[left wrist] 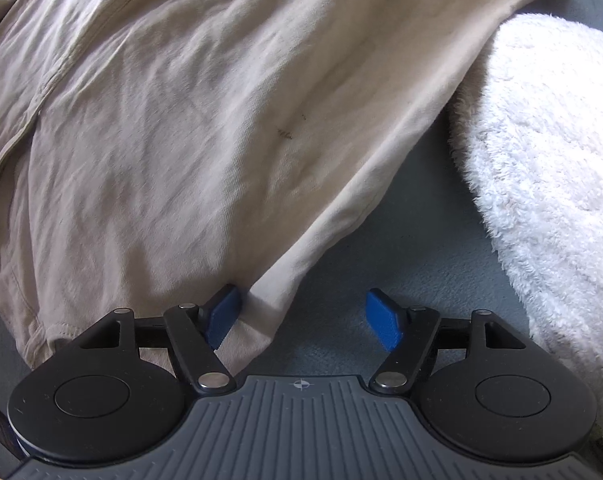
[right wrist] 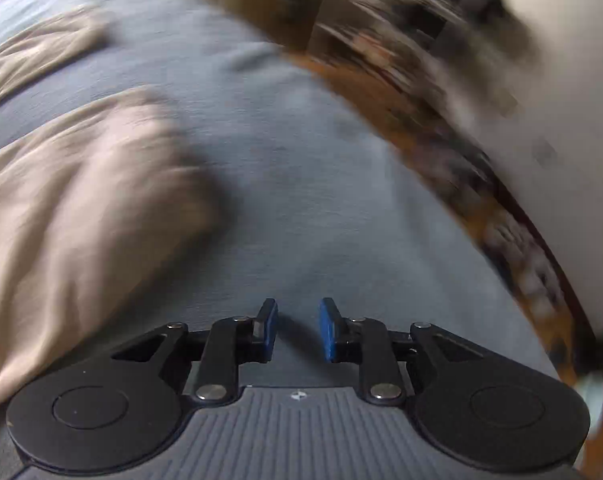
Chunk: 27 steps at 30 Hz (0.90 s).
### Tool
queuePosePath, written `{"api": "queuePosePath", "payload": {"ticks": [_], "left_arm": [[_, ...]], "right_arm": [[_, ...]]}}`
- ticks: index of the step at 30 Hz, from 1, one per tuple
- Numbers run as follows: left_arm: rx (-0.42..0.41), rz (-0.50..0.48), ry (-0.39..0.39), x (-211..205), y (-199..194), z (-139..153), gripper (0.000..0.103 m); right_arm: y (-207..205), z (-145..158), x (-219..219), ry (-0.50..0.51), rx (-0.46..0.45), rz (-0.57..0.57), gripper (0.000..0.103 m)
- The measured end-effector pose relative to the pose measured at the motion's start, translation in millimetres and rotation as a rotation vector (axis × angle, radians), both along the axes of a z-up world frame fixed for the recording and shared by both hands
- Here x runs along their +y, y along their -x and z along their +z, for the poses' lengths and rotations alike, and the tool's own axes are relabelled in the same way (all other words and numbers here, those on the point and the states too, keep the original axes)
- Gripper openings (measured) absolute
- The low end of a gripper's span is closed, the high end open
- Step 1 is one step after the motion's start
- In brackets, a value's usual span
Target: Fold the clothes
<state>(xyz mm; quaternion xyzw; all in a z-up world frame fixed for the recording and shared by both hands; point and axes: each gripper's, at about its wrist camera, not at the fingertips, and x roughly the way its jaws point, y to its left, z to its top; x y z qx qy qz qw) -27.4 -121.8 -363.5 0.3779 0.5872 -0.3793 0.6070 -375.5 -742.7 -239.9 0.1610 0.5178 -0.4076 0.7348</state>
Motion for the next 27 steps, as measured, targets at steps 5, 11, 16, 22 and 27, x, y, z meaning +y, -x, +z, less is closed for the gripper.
{"api": "queuePosePath", "payload": {"ticks": [5,11,16,22,27], "left_arm": [[-0.003,0.027,-0.01,2.7,-5.8,0.8,0.07],[0.003,0.068,-0.008,12.4,-14.1,7.9,0.07],[0.012,0.143,0.015,21.2,-28.5,11.0,0.07],[0.046,0.185,0.085,25.8,-44.2,23.1,0.07],[0.047,0.248,0.131,32.6,-55.6,29.3,0.07]], "right_arm": [[-47.3,19.2,51.5,-0.071,-0.166,0.285,0.024],[-40.5,2.1,-2.5,0.003,-0.051,-0.051,0.022],[-45.3,-5.3,-24.7,0.044,-0.002,-0.217,0.029],[-118.9,22.5,90.8,-0.03,-0.2,0.283,0.029],[-205.7,15.6,243.9,-0.143,-0.229,0.881,0.029]]}}
